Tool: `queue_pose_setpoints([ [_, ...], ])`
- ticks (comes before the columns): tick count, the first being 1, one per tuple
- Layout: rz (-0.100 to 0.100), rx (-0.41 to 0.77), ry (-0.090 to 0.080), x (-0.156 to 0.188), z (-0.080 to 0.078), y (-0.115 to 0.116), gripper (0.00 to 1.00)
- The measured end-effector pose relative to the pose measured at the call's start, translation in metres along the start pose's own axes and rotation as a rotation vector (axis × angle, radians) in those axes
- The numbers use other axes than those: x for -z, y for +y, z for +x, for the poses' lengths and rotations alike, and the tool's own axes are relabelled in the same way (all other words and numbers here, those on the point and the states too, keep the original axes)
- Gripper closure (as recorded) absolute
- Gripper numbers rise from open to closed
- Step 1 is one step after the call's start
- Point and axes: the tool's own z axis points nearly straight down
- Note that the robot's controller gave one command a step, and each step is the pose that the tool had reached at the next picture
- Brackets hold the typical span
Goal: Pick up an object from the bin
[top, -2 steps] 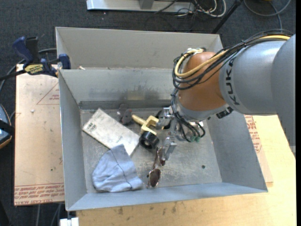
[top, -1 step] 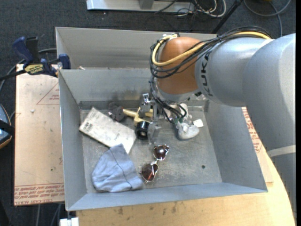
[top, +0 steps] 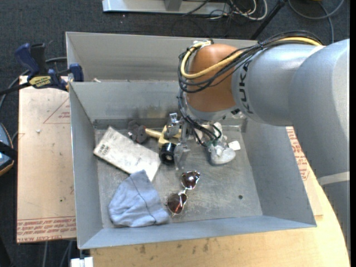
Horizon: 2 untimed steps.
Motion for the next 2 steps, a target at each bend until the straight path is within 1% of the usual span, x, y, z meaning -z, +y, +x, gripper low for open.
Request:
queue_pose_setpoints([
  [2,0.0,0.0,0.002,0.0001,0.0002,-0.0001,1.0],
])
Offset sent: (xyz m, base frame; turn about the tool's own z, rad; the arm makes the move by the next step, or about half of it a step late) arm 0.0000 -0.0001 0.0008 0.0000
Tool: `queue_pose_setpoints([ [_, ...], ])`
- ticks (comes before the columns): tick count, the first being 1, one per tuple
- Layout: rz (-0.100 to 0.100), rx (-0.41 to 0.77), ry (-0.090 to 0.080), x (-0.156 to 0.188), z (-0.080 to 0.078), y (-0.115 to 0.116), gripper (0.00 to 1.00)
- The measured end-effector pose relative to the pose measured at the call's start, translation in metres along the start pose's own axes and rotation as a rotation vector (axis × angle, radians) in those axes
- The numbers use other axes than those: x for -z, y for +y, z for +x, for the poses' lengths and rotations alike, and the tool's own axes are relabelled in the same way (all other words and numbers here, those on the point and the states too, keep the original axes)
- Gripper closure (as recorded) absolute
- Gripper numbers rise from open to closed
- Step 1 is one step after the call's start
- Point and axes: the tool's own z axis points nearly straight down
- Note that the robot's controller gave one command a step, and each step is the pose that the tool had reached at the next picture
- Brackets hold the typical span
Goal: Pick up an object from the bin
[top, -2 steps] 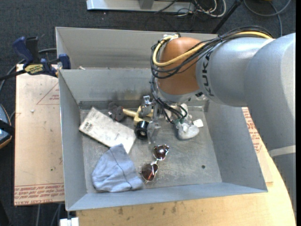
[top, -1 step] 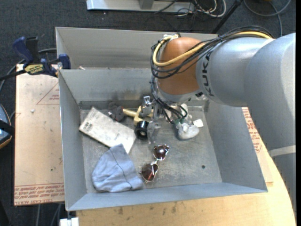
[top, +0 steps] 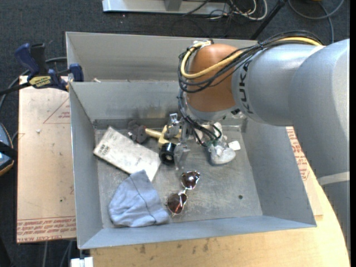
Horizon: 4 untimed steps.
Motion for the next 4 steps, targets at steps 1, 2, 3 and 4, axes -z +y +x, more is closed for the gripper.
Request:
queue_pose_setpoints([
  [1,-0.001,0.0,0.005,0.003,0.001,0.0,1.0],
  [2,-0.001,0.0,0.018,0.016,0.005,0.001,1.0],
  [3,0.0,0.001,0.016,0.03,0.003,0.001,1.0],
  [4,0.0,0.001,0.015,0.041,0.003,0.001,1.0],
])
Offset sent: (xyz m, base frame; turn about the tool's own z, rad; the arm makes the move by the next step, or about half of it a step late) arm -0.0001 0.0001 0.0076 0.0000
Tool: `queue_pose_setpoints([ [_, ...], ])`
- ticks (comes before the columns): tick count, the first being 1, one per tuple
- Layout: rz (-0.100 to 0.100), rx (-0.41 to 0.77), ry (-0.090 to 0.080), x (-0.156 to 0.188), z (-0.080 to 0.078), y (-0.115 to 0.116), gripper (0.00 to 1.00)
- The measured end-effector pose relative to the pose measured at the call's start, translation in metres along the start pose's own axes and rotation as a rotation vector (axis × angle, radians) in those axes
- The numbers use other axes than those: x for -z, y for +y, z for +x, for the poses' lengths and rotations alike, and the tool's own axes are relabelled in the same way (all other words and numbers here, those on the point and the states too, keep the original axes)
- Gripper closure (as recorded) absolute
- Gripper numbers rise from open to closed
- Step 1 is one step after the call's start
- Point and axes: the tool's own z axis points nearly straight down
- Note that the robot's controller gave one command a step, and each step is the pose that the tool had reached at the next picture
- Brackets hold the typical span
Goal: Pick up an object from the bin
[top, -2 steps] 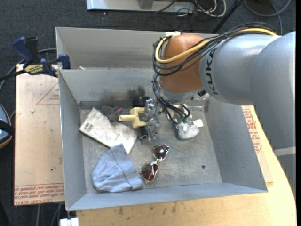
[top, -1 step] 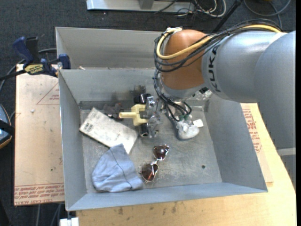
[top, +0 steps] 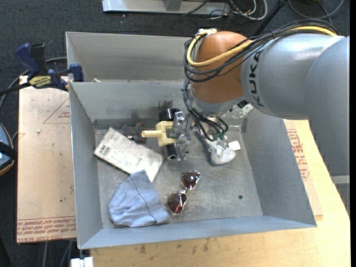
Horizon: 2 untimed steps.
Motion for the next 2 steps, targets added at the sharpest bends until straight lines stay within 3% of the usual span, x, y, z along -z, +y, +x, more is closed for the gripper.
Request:
queue_pose_setpoints([
  [2,-0.001,0.0,0.007,0.0156,0.001,0.0005,1.0],
])
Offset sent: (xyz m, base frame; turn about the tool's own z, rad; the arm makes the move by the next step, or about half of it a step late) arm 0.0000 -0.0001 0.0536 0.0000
